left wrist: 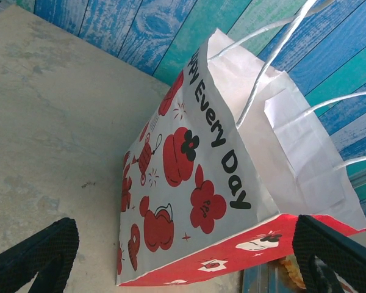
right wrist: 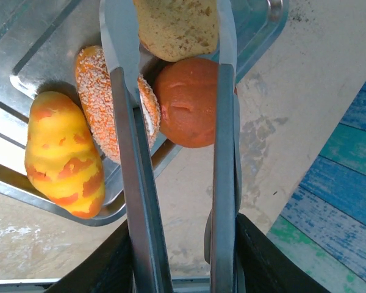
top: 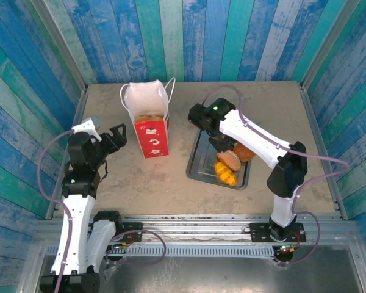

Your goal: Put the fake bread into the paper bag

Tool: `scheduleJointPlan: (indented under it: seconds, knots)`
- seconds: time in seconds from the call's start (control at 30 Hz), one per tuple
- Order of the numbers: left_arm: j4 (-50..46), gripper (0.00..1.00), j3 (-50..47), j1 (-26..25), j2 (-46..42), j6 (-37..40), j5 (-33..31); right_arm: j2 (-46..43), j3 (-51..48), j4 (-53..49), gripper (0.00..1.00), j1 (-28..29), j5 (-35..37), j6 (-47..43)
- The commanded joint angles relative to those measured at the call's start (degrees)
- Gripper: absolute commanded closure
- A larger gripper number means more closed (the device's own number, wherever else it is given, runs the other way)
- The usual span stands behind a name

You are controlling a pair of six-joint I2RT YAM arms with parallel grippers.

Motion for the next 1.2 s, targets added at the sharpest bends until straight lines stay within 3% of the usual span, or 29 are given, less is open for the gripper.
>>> scheduleJointPlan:
  seconds: [0.0, 0.87, 1.17]
  knots:
    - [1.86, 0.05, -0.66, 0.2, 0.47, -0.01, -0.83, 2.07, 2.84, -1.45, 0.6, 0.25, 2.41, -2.26]
    - [3.32, 0.05, -0.07, 0.16, 4.64, 0.34, -1.14, 10.27, 5.14, 2.23, 0.62, 0.17, 1.94, -6.79]
    - [3.1, 0.05, 0.02, 0.2, 4.9, 0.76, -1.57, 11.19, 2.76, 1.53, 0.7, -0.25, 1.68, -6.25]
